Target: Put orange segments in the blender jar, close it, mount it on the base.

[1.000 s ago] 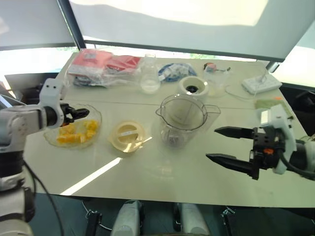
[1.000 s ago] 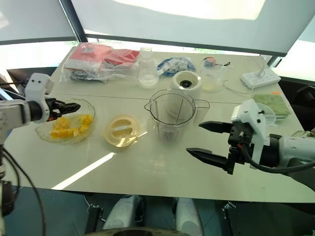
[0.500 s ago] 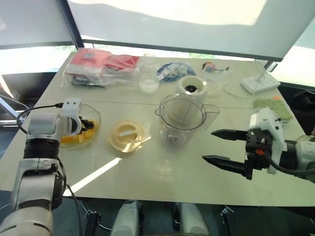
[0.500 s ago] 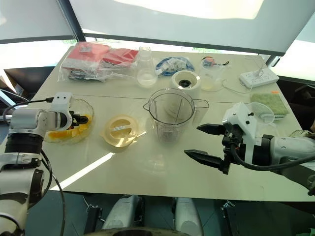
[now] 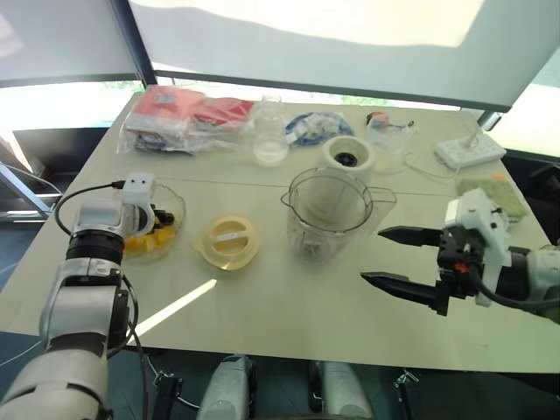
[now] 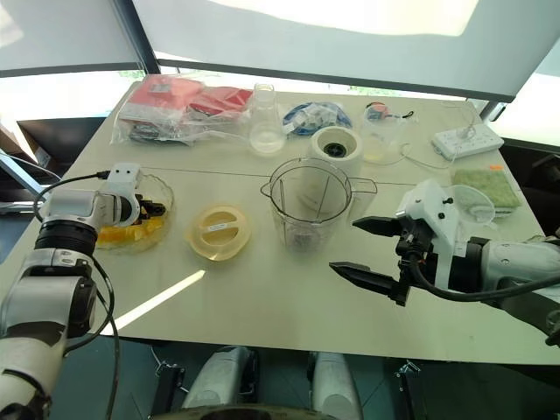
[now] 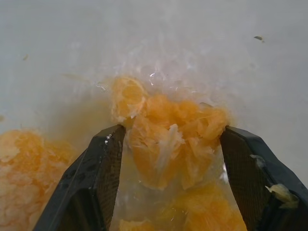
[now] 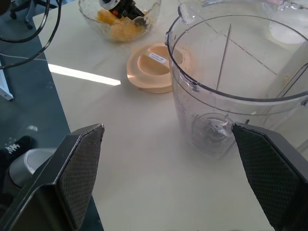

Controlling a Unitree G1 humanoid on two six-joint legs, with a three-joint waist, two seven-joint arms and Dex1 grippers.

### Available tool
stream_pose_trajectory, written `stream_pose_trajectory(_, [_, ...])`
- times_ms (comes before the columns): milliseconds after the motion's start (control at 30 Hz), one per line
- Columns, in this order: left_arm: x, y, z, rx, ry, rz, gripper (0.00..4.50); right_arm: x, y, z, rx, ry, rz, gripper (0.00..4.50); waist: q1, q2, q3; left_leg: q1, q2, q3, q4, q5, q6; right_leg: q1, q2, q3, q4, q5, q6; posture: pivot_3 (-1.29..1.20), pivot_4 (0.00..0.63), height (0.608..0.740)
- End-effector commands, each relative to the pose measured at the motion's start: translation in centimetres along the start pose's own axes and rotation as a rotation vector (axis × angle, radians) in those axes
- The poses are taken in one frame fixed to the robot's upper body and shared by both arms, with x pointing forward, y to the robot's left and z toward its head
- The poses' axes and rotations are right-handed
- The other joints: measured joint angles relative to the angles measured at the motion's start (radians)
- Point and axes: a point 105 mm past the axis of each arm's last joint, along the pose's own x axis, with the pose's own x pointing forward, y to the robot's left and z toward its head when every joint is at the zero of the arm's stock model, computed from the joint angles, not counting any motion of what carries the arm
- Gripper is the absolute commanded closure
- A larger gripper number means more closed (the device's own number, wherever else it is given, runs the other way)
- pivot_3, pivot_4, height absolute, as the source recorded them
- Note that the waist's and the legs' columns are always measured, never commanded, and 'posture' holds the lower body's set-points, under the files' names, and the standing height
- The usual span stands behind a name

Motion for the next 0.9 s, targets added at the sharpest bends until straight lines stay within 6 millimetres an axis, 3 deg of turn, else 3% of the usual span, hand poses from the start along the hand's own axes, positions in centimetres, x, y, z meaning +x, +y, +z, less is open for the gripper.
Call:
stream_pose_trajectory(33, [0.3, -0.7, -0.4, 0.016, 0.028, -0.021, 2.18, -0.1, -0.2, 0.6, -0.028, -0.03, -0.017, 0.0, 0.005, 0.0, 0.0, 0.0, 0.0, 0.0, 0.0, 0.0, 0.0, 0.0, 0.0, 0.0, 0.0, 0.0, 0.0, 0.0, 0.15, 0.74])
stream_pose_trajectory(200, [0.0, -0.3, -0.7, 0.018, 0.036, -0.015, 4.46, 0.1, -0.3, 0.5, -0.026, -0.034, -0.019, 0.0, 0.009, 0.001, 0.0, -0.001, 0.0, 0.0, -0.001, 0.0, 0.0, -0.001, 0.0, 0.0, 0.0, 0.0, 0.0, 0.0, 0.15, 0.74])
stream_pose_trajectory(400, [-1.9, 0.8, 0.4, 0.087, -0.029, -0.018, 4.46, 0.3, -0.3, 0.2, -0.016, -0.033, -0.017, 0.0, -0.001, 0.001, 0.0, -0.008, 0.0, 0.0, -0.001, 0.001, -0.001, -0.008, 0.0, 0.0, 0.0, 0.0, 0.0, 0.0, 0.15, 0.74])
stream_pose_trajectory(533, [-5.0, 1.1, 1.9, 0.189, -0.144, -0.133, 4.46, 0.0, -0.6, -0.3, 0.013, -0.031, -0.031, 0.0, -0.015, 0.001, 0.0, -0.014, 0.0, 0.0, -0.001, 0.002, -0.003, -0.015, 0.0, -0.001, 0.001, 0.0, 0.0, 0.0, 0.15, 0.74])
stream_pose_trajectory(767, [-12.8, 1.9, 3.7, 0.429, -0.488, -0.476, 4.46, -0.2, -0.8, -1.5, 0.059, -0.027, -0.057, 0.0, -0.022, 0.002, -0.001, -0.014, 0.0, 0.0, -0.002, 0.002, -0.003, -0.015, -0.001, -0.001, 0.0, 0.0, -0.001, 0.0, 0.15, 0.74])
stream_pose_trajectory(900, [-13.8, 4.0, 3.4, 0.415, -0.506, -0.551, 4.46, -0.3, -1.0, -2.1, 0.064, -0.016, -0.076, 0.0, -0.013, 0.002, -0.001, -0.014, 0.0, 0.0, -0.002, 0.002, -0.003, -0.014, -0.001, -0.002, 0.0, 0.001, -0.003, 0.0, 0.15, 0.74])
